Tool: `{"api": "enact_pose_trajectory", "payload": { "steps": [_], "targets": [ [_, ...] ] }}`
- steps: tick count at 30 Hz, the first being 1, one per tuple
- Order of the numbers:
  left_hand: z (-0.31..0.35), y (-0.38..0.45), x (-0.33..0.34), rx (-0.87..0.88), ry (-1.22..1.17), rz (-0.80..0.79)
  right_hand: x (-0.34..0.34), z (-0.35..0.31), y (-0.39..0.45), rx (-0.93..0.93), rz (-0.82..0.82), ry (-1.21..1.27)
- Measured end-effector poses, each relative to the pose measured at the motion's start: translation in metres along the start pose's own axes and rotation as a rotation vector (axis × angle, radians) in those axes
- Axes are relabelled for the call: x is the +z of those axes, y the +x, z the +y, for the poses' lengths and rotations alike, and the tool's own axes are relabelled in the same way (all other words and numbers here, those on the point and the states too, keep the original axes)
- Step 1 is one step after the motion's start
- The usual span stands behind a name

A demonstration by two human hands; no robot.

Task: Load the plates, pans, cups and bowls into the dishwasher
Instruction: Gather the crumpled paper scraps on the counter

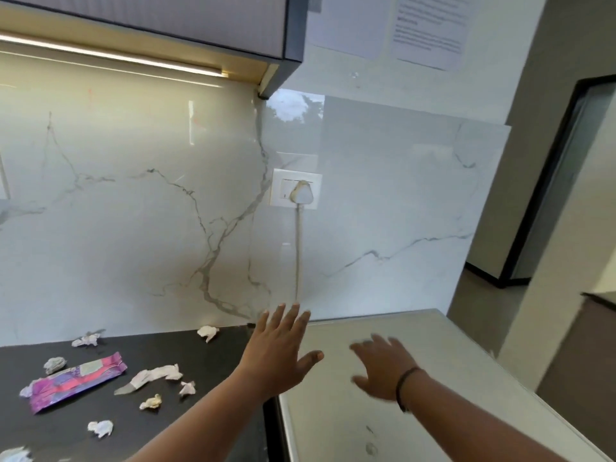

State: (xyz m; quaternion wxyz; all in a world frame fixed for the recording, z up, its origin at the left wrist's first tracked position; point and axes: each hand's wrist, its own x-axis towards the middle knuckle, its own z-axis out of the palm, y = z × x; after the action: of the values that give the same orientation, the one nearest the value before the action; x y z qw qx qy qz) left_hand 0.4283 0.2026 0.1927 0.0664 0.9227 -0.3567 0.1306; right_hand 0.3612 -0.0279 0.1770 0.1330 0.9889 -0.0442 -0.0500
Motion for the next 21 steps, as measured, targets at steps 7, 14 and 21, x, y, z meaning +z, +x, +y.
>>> {"api": "enact_pose_trajectory", "payload": {
  "steps": [7, 14, 21],
  "targets": [
    [0.107, -0.072, 0.061, 0.14, -0.083, -0.197, 0.128, -0.019, -0.159, 0.304, 0.369, 0.414],
    [0.189, -0.199, 0.119, -0.019, -0.077, -0.121, 0.167, -0.006, -0.234, 0.089, 0.423, 0.314],
    [0.222, -0.271, 0.098, -0.241, -0.076, -0.349, 0.192, 0.059, -0.297, -0.129, -0.093, 0.177]
  ]
}}
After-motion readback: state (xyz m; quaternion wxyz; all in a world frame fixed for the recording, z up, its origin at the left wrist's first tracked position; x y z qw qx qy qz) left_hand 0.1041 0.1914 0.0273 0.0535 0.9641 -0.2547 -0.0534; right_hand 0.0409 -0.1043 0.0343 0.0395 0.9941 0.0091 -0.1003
